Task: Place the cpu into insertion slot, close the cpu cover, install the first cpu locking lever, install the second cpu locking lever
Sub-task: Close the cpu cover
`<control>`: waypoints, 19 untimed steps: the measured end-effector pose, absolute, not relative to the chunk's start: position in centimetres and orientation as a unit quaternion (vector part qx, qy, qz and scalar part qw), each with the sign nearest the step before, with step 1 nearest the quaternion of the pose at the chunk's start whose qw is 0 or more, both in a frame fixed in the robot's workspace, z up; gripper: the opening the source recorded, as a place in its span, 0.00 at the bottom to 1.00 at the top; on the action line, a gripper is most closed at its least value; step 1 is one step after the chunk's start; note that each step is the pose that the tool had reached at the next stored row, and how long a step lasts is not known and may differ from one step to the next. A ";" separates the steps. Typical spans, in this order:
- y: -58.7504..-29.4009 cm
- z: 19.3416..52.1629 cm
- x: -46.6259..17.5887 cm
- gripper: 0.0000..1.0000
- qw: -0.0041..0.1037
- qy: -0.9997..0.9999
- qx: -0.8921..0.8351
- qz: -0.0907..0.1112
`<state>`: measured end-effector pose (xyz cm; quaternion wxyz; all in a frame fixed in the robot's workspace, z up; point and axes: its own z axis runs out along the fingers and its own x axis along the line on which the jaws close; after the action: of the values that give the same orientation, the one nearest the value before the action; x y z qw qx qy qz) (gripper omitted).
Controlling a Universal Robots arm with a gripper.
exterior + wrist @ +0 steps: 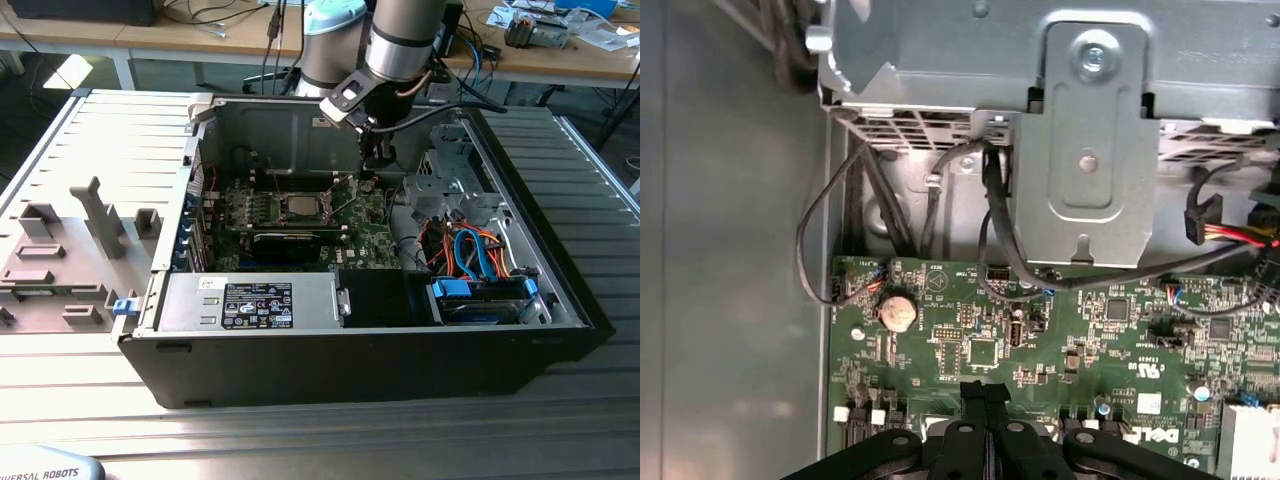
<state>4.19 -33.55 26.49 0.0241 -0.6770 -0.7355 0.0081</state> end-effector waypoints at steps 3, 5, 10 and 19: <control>-33.6 26.4 4.3 0.11 0.024 -0.746 -0.665 0.009; -33.5 26.4 4.5 0.11 0.024 -0.746 -0.665 0.009; -33.6 25.8 4.9 0.11 0.026 -0.746 -0.665 0.010; -33.6 24.7 5.1 0.11 0.028 -0.746 -0.665 0.012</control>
<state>5.06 -33.55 24.74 0.0285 -0.6652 -0.7461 0.0118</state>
